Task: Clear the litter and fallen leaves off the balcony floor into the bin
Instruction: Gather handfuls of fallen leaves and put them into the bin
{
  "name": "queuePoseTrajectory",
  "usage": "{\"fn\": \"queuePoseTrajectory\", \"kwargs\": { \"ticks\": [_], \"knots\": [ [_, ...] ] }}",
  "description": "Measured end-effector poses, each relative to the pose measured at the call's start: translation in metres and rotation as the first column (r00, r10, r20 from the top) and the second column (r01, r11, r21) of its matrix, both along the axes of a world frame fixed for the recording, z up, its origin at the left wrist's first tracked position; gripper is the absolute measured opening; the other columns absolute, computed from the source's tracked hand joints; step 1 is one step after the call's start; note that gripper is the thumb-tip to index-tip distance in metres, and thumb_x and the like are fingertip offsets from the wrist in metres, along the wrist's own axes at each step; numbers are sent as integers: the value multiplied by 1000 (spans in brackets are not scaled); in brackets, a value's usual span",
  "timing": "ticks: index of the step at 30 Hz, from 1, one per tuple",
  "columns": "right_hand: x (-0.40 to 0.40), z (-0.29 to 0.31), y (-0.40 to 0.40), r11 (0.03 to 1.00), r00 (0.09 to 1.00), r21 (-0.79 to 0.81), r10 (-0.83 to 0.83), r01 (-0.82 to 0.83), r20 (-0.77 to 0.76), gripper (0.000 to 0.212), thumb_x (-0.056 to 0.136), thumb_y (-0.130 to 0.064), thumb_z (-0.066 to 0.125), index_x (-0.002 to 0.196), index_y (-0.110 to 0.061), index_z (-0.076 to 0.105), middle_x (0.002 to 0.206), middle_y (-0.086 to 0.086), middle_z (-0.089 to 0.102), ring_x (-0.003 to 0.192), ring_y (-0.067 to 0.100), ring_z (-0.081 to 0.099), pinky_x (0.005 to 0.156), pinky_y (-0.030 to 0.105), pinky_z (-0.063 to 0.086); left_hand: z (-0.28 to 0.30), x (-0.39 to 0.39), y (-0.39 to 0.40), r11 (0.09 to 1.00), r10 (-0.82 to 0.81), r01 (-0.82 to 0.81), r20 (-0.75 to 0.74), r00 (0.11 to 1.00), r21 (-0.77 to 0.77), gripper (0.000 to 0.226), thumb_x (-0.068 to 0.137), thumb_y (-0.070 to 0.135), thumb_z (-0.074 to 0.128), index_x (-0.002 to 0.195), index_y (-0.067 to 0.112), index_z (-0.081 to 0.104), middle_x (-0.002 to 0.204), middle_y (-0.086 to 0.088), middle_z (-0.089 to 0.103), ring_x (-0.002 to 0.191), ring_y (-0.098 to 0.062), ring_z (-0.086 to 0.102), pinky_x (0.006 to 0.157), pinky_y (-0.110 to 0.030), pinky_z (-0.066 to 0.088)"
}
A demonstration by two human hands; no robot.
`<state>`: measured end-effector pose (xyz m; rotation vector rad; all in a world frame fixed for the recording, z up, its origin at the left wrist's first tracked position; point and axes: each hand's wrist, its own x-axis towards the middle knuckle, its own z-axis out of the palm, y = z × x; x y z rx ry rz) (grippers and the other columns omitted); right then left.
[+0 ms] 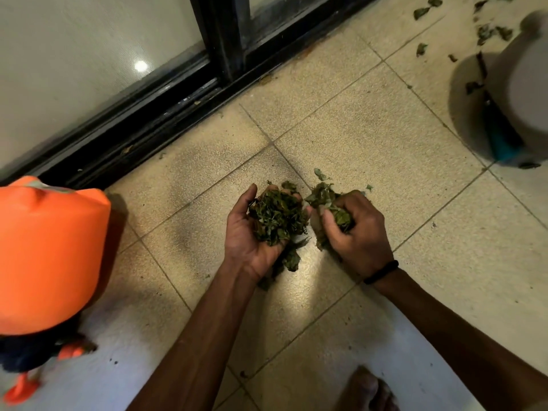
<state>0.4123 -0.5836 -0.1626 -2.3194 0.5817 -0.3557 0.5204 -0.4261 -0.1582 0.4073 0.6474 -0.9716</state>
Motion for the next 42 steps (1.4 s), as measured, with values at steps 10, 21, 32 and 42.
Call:
{"fn": "queuePoseTrajectory", "kwargs": {
  "ticks": [10,21,32,42],
  "knots": [
    [31,163,-7,602,904,701,-402,381,-146,33,95,-35,69,65,-22,66,69,0,63,65,11,58,62,27,44,121,-16,-78,993,108,-111,-86,990,-35,29,98,35,59,107,10,68,108,-14,67,103,-30,66,98,-42,55],
    [25,433,76,572,756,586,-644,574,-113,33,94,-40,64,80,-11,72,79,2,74,80,17,70,82,44,59,417,-51,-43,996,83,-85,-67,994,-29,27,97,34,55,84,14,69,96,-8,70,101,-27,66,115,-43,41],
    [-21,638,290,454,749,703,-641,547,-170,25,91,-31,62,81,-11,73,84,8,76,89,30,72,82,50,61,616,-107,162,968,244,-235,-121,962,83,28,96,30,58,79,11,70,78,-3,71,77,-20,70,94,-35,53],
    [-82,664,557,493,891,750,-342,441,-298,23,95,-19,60,80,-9,75,73,1,75,71,20,70,69,38,61,652,-182,439,832,507,-445,-130,852,330,42,98,30,53,67,10,74,71,-4,71,65,-20,70,78,-31,55]
  ]
}}
